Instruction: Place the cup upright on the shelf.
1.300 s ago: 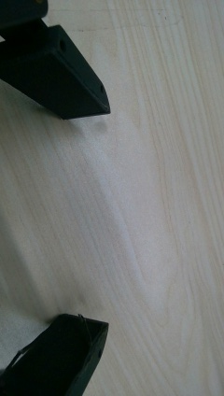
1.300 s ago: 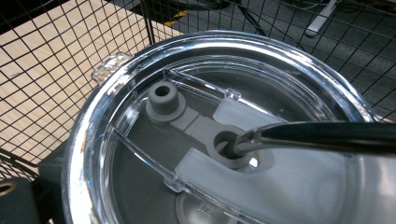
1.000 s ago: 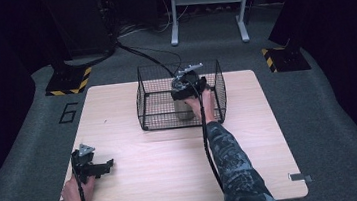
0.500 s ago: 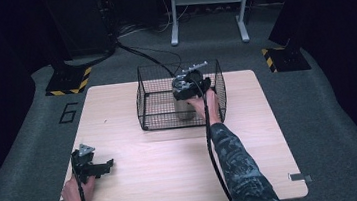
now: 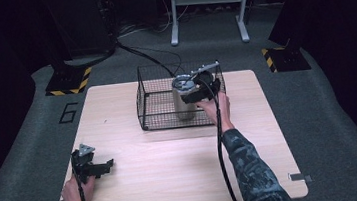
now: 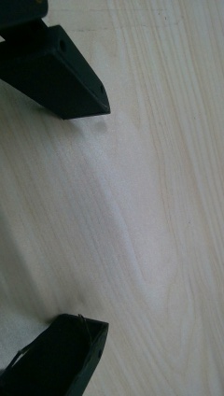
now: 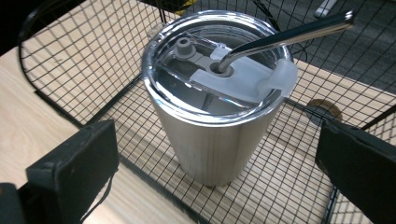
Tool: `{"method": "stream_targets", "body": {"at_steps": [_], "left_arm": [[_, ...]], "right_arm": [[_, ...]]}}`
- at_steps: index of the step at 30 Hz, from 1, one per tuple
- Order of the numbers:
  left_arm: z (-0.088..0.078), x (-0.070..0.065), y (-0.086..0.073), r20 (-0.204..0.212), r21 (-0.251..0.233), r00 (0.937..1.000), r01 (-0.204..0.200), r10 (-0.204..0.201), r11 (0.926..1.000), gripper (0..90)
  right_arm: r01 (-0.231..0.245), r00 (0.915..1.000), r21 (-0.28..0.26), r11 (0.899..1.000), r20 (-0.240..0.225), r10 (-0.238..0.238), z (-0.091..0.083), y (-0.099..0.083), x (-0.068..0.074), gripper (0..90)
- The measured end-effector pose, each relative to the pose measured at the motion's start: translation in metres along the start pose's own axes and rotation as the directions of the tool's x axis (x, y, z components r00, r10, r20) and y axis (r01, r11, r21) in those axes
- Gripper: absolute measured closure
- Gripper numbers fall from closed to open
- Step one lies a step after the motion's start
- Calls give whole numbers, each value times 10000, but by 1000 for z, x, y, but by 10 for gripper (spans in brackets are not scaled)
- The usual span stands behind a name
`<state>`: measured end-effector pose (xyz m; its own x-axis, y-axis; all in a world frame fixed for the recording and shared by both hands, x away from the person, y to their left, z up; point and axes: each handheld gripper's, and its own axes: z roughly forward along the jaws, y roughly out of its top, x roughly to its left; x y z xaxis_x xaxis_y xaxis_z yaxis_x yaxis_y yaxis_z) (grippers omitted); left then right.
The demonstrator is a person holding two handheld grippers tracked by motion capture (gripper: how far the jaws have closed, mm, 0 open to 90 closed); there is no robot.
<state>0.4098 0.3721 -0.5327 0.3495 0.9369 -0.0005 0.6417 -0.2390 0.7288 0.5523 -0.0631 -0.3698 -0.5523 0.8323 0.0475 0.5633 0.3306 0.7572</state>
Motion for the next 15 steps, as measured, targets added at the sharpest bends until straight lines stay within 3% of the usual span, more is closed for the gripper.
{"method": "stream_targets", "body": {"at_steps": [5,6,15], "left_arm": [[0,0,0,1,-1,10000,2,-2,10000,0],[0,0,0,1,-6,10000,6,-6,10000,0],[0,0,0,2,-4,10000,7,-7,10000,0]], "right_arm": [[36,10000,-138,9999,-39,-37,-21,-4,4,0],[303,9995,-202,9993,-58,-305,-25,-6,4,0],[765,9970,-341,9965,-41,-767,-59,-22,13,0]]}}
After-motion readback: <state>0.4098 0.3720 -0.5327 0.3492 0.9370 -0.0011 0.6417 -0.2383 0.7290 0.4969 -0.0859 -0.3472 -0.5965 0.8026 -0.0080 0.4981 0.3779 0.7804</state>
